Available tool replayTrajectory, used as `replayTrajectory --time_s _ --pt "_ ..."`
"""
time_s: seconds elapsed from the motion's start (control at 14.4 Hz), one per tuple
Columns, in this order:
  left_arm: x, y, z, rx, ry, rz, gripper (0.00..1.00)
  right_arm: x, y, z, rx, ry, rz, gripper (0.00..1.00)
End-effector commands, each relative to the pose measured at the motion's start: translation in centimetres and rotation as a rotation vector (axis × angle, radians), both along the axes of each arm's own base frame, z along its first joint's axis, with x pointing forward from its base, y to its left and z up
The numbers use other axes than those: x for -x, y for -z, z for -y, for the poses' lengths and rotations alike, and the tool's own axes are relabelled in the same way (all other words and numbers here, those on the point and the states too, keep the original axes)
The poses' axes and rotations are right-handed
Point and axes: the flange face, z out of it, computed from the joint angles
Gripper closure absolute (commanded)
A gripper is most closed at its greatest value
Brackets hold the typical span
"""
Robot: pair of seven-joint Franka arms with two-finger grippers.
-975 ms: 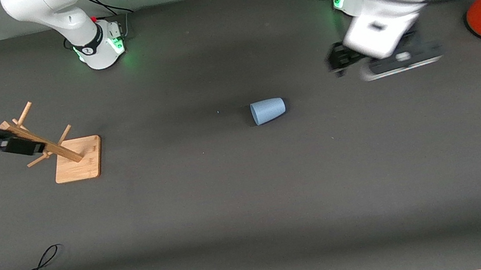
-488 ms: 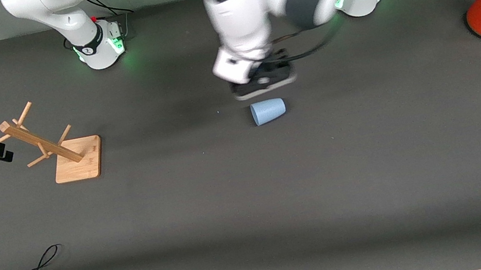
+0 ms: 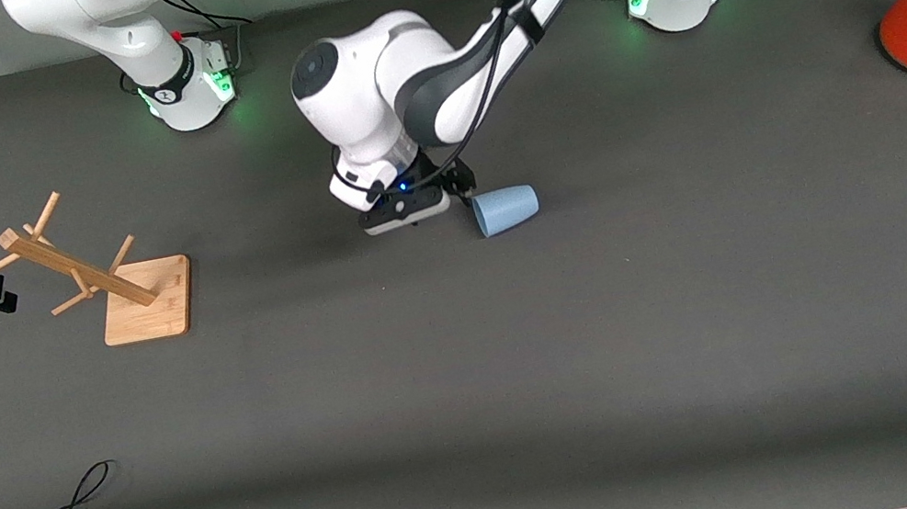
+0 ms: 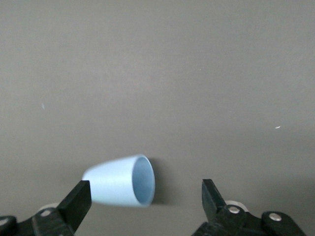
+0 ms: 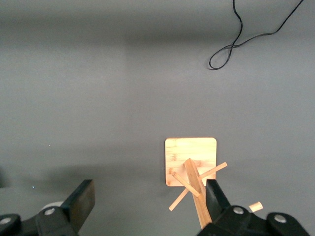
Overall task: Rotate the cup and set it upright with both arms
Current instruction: 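Grasp the lying cup's rim with the left gripper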
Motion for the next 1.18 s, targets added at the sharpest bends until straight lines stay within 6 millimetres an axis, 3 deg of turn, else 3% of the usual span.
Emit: replayTrajectory --time_s 0.0,0.21,0.42,0.7,0.98,1.11 --pt "-0.2 1.9 0.0 -0.135 0.222 -0.003 0.01 0.5 -0.2 1.1 0.007 -0.013 0.014 0.0" --pt "1.1 8.3 0.1 -0.25 0.305 -0.02 0.01 0.5 -0.3 1.0 0.007 -0.016 0.016 0.0" --pt "1.8 12.6 -0.1 -0.297 0.346 -0.073 0.01 0.6 -0.5 0.4 0.007 -0.025 0.017 0.0" --pt "2.3 13.5 -1.2 -0.388 0.502 -0.209 0.01 0.7 -0.4 0.3 0.007 -0.028 0.009 0.0" --pt "2.3 13.7 -2.1 -0.451 0.536 -0.264 0.02 0.7 -0.2 0.5 0.005 -0.07 0.003 0.0" --pt "2.2 13.7 -2.2 -0.46 0.58 -0.291 0.14 0.6 0.1 0.3 0.001 -0.07 -0.001 0.0"
